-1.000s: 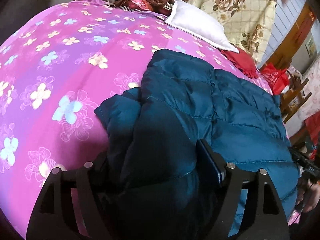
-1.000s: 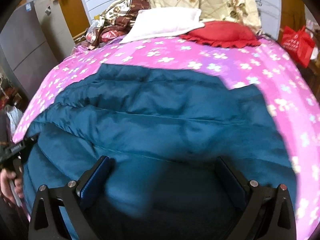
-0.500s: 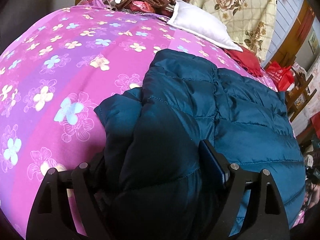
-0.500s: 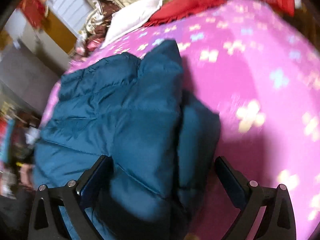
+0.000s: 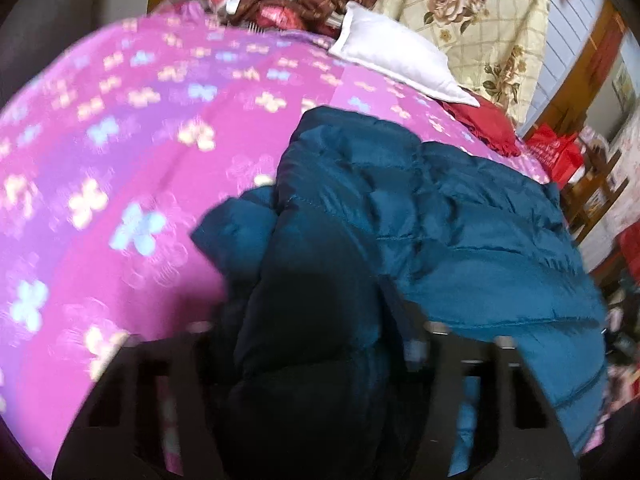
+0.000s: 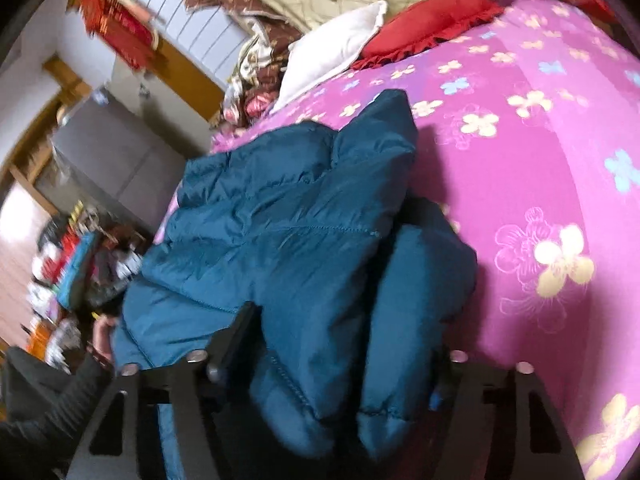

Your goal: Fold large clothes

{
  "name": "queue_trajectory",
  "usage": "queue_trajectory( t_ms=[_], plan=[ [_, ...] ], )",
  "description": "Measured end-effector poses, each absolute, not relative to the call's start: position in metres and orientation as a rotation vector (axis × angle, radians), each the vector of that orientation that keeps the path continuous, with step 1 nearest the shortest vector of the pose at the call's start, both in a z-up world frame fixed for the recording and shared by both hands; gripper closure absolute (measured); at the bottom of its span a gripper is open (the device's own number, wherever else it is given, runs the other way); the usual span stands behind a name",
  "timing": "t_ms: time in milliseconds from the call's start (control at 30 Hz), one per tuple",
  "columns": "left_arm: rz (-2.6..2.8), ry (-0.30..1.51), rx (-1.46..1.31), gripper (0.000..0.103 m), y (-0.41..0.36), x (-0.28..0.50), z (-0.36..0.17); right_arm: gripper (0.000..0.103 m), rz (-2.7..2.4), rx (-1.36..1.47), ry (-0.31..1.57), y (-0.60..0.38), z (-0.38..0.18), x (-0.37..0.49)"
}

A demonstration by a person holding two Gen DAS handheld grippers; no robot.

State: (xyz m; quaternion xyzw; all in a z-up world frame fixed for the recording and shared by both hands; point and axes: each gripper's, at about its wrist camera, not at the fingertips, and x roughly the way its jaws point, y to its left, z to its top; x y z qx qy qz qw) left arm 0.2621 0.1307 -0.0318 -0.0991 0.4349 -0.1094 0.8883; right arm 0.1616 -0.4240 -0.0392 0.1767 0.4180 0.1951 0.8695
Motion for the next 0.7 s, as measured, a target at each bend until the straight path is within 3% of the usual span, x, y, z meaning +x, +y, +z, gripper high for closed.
queue_trajectory(
  t_ms=[67, 133, 267, 400, 533, 633, 700],
  plan=[
    [-0.219, 0.877, -0.187, 0.079, 0.127, 0.255, -0.019, 0.068, 0.351, 0.242, 0.856, -0.410, -0.021, 0.153],
    [-0.216, 0.835, -0.212, 0.085, 0.130, 0.248, -0.006, 0.074, 0.299, 0.153, 0.797, -0.398, 0.001, 0.145],
    [-0.250, 0.706, -0.294, 0.088, 0.134, 0.241, 0.027, 0.077, 0.240, 0.062, 0.651, -0.386, 0.049, 0.128],
    [-0.322, 0.654, -0.337, 0.088, 0.119, 0.253, 0.042, 0.078, 0.179, 0.032, 0.570, -0.400, 0.073, 0.130],
    [-0.342, 0.698, -0.256, 0.086, 0.084, 0.274, 0.030, 0.077, 0.162, 0.089, 0.563, -0.438, 0.062, 0.147],
    [-0.250, 0.795, -0.189, 0.074, 0.068, 0.295, 0.003, 0.072, 0.180, 0.267, 0.630, -0.463, 0.015, 0.168],
    [-0.215, 0.841, -0.204, 0.060, 0.070, 0.303, -0.011, 0.057, 0.146, 0.360, 0.757, -0.474, -0.022, 0.184]
  ],
)
